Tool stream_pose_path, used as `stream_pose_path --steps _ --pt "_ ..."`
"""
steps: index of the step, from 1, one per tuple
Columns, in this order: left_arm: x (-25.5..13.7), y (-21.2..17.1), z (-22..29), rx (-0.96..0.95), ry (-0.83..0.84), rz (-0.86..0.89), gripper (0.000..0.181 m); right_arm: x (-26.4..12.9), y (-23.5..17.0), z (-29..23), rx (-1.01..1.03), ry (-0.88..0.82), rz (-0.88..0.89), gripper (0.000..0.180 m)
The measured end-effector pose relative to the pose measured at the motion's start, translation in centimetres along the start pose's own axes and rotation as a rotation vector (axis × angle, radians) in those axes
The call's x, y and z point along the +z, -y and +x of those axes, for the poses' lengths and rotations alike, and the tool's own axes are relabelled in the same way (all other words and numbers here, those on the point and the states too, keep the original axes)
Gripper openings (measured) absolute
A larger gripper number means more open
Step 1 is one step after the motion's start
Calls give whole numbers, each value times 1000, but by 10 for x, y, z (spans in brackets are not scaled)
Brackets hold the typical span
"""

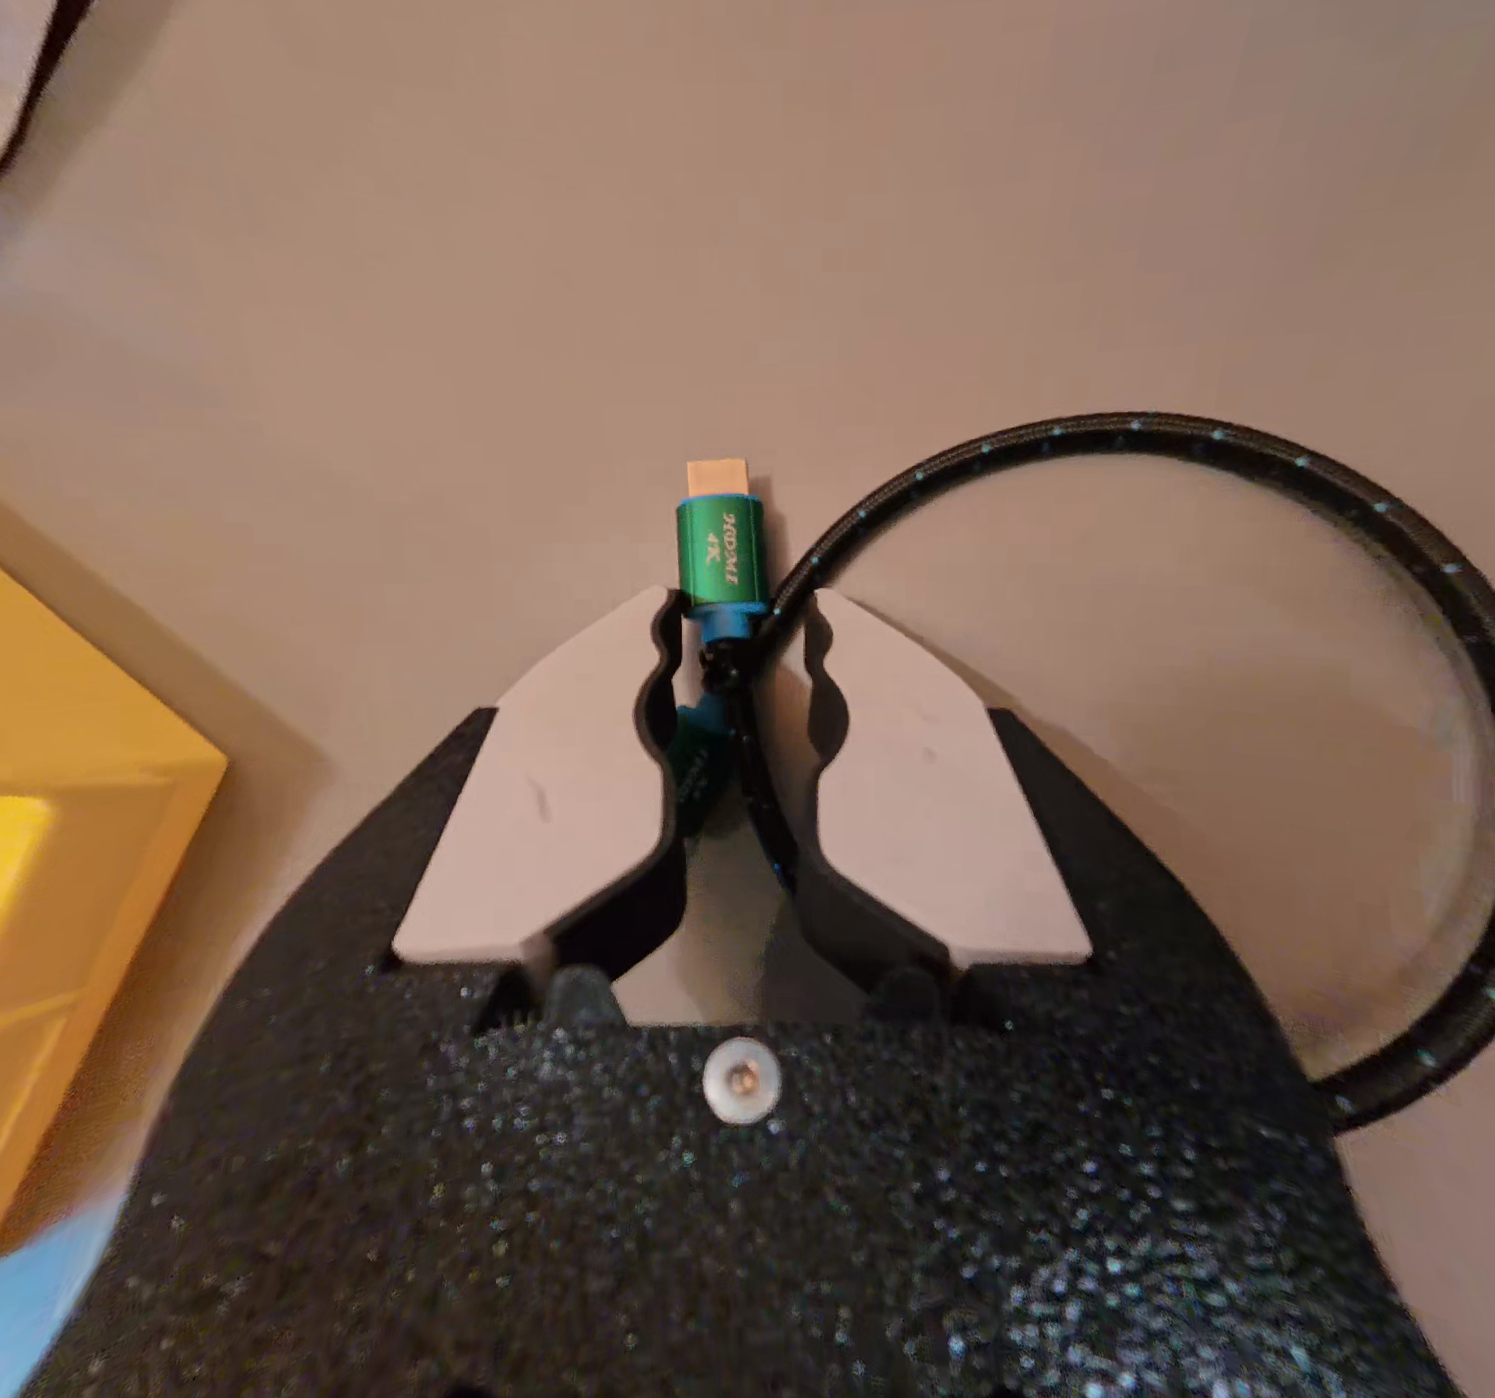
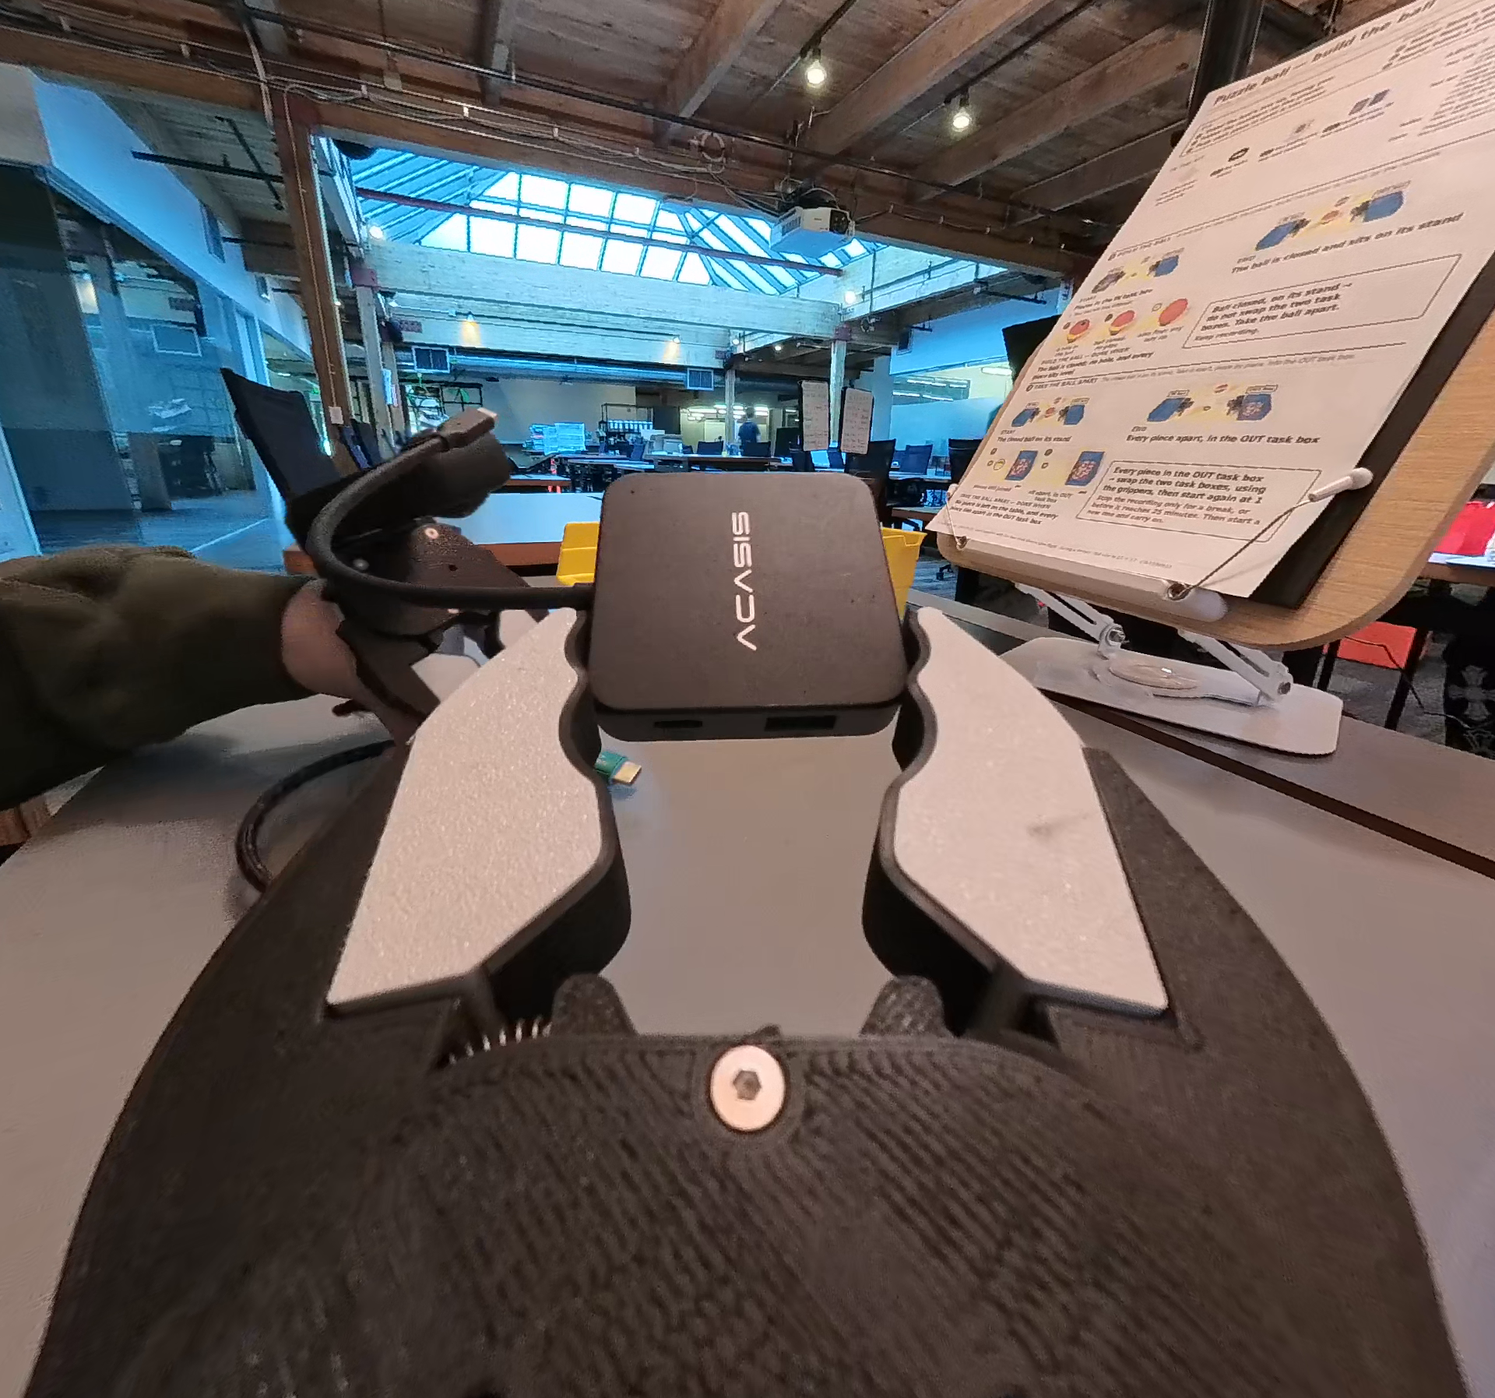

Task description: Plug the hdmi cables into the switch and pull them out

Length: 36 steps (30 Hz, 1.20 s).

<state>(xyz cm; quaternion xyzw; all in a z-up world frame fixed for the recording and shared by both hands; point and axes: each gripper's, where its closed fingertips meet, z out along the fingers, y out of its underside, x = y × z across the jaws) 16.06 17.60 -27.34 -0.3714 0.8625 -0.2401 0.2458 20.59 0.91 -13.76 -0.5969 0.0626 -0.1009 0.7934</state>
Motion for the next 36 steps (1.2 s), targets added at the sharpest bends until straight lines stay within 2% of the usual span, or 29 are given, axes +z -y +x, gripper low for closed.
stream_pose_path --steps 1,4,11,17,23,30,36 --pt "1 0 0 -9 -18 8 26 0 0 0 0 0 -2 72" --pt "2 0 0 32 -14 15 20 1 -1 -1 -6 5 -6 72" --pt "2 0 -1 -6 5 40 22 1 -1 -2 -10 5 -6 72" --pt "5 -1 -4 -127 -62 12 26 1 -1 -2 -7 10 -9 72" --pt "6 1 -3 0 -86 16 20 0 -1 -2 -8 7 -7 72" --pt "3 1 1 50 -88 47 18 -1 0 -3 -15 8 -3 72" --pt "-23 -3 10 159 -122 75 18 0 -1 -6 -21 32 -13 72"
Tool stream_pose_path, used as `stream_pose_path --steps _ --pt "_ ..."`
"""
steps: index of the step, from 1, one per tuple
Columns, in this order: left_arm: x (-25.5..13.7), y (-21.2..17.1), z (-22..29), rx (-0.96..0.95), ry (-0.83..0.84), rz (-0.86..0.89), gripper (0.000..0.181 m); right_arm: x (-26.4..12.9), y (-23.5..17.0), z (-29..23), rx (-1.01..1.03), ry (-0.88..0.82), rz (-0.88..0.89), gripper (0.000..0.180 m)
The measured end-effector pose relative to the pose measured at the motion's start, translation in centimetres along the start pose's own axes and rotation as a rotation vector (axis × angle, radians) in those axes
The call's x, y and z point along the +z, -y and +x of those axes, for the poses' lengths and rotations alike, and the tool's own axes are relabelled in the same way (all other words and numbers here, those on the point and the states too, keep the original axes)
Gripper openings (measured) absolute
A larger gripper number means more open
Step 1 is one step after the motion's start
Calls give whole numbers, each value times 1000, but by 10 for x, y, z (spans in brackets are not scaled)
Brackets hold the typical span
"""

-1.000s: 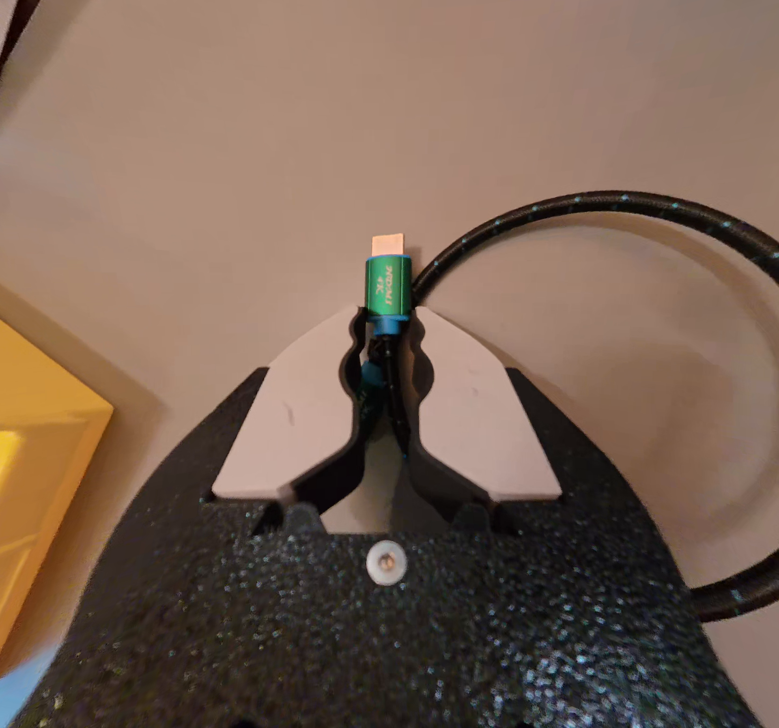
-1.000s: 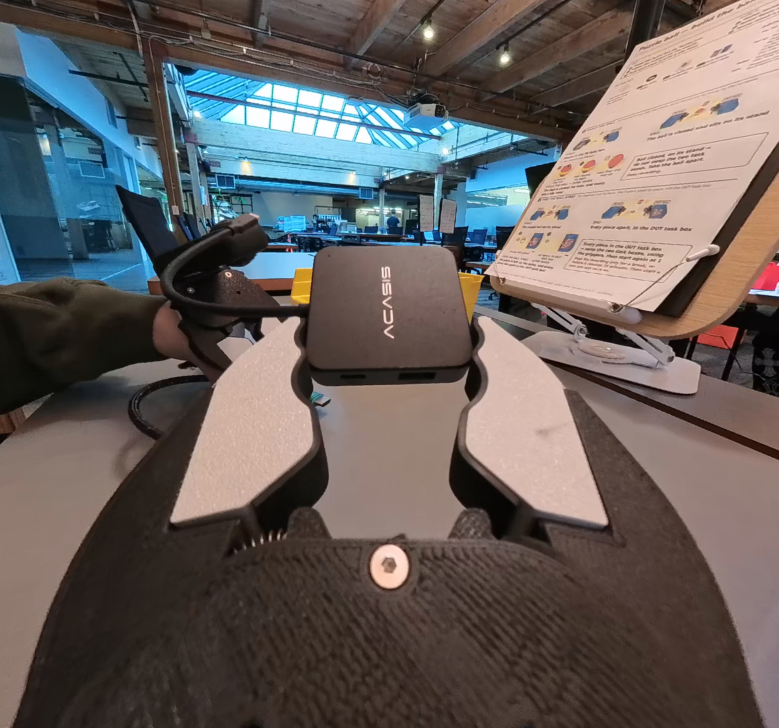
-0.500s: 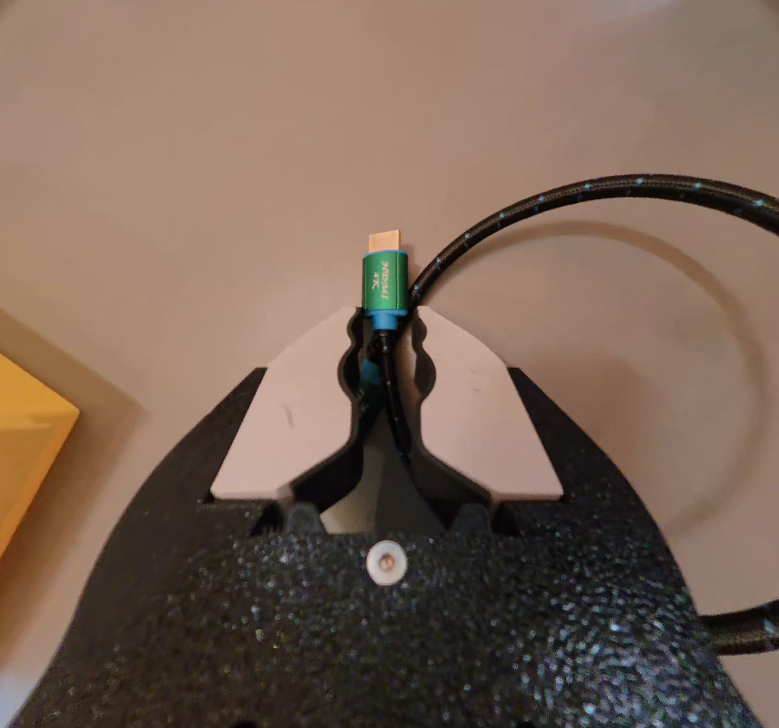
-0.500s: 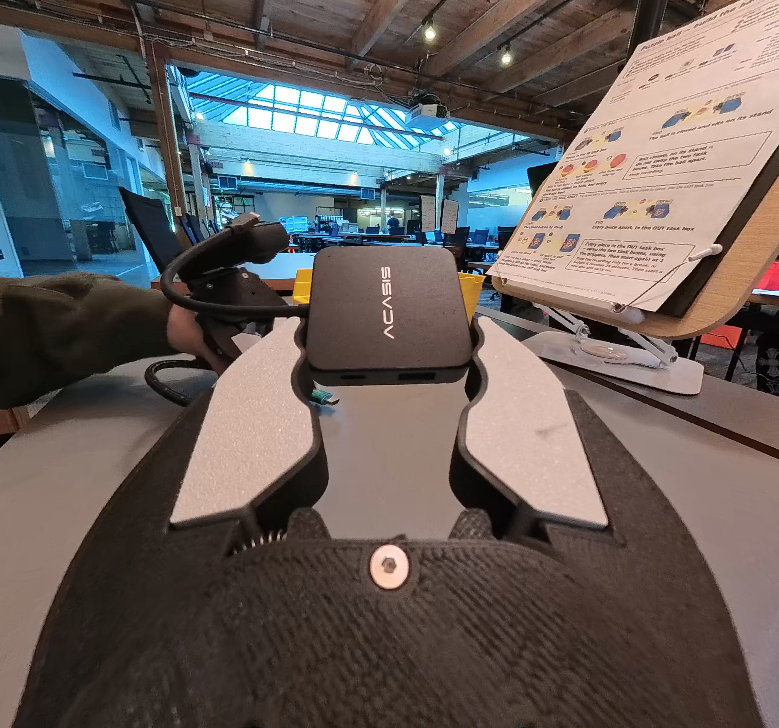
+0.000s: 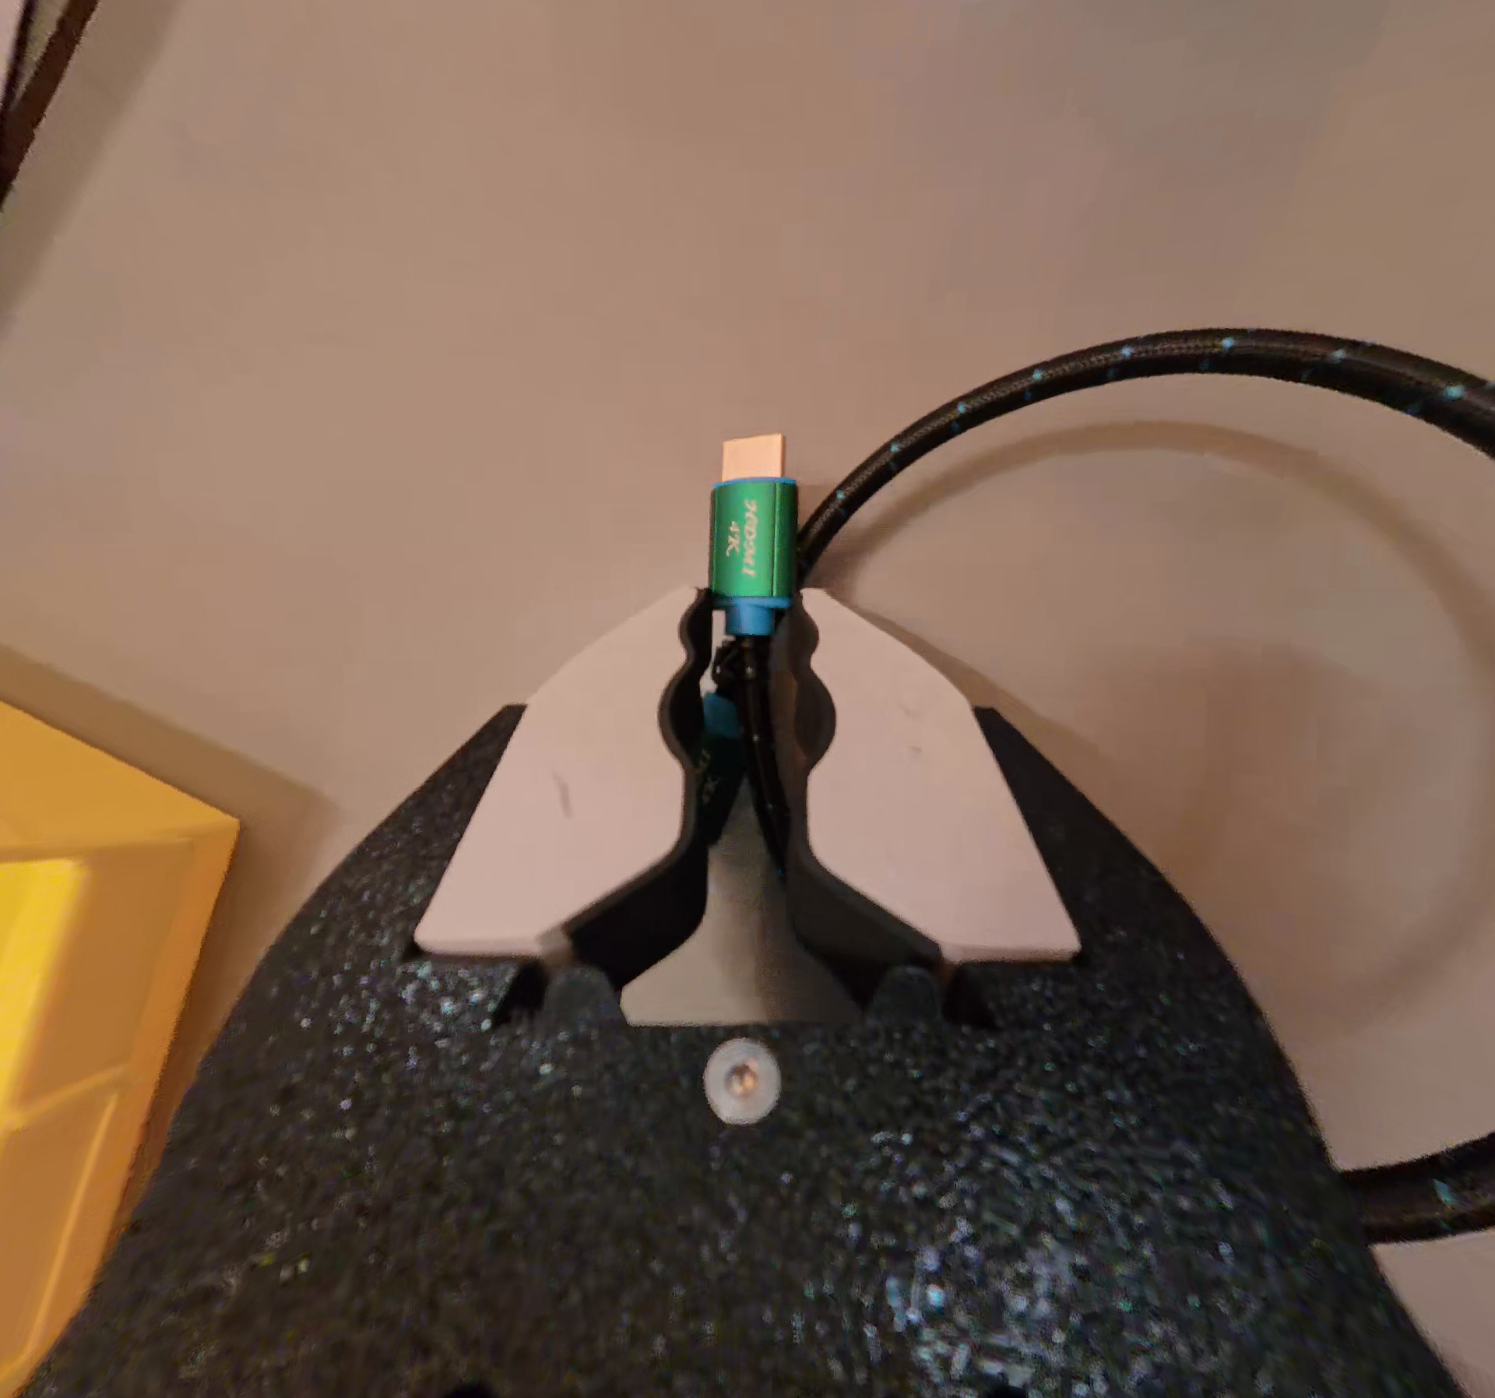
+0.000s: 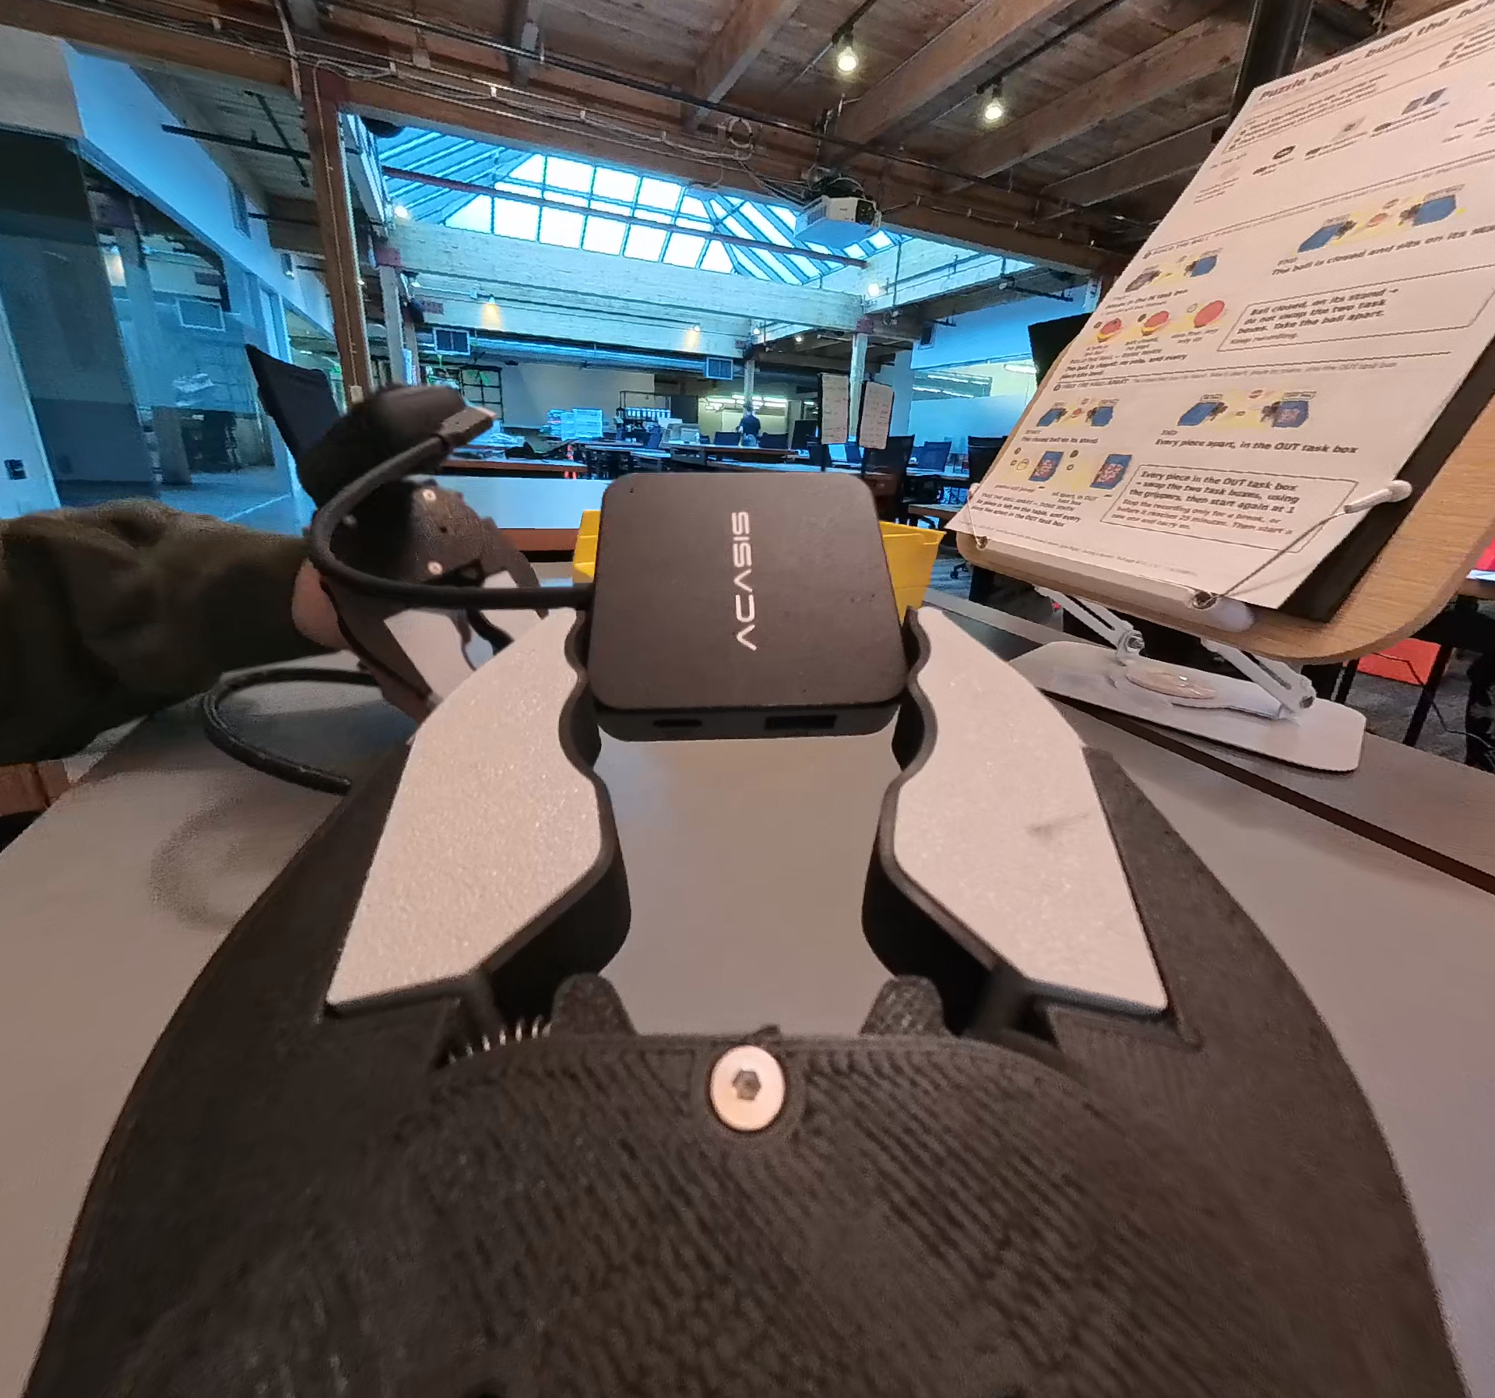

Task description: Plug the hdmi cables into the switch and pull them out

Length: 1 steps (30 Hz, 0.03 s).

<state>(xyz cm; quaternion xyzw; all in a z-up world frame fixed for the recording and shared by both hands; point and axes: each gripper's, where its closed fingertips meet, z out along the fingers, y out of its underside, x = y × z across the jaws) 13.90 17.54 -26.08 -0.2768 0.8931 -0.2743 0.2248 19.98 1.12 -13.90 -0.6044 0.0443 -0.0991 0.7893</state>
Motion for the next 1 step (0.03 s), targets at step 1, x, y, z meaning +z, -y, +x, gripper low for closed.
stream_pose_path --steps 1 --pt "-8 1 1 21 -10 6 18 0 0 -1 -2 3 -4 72"
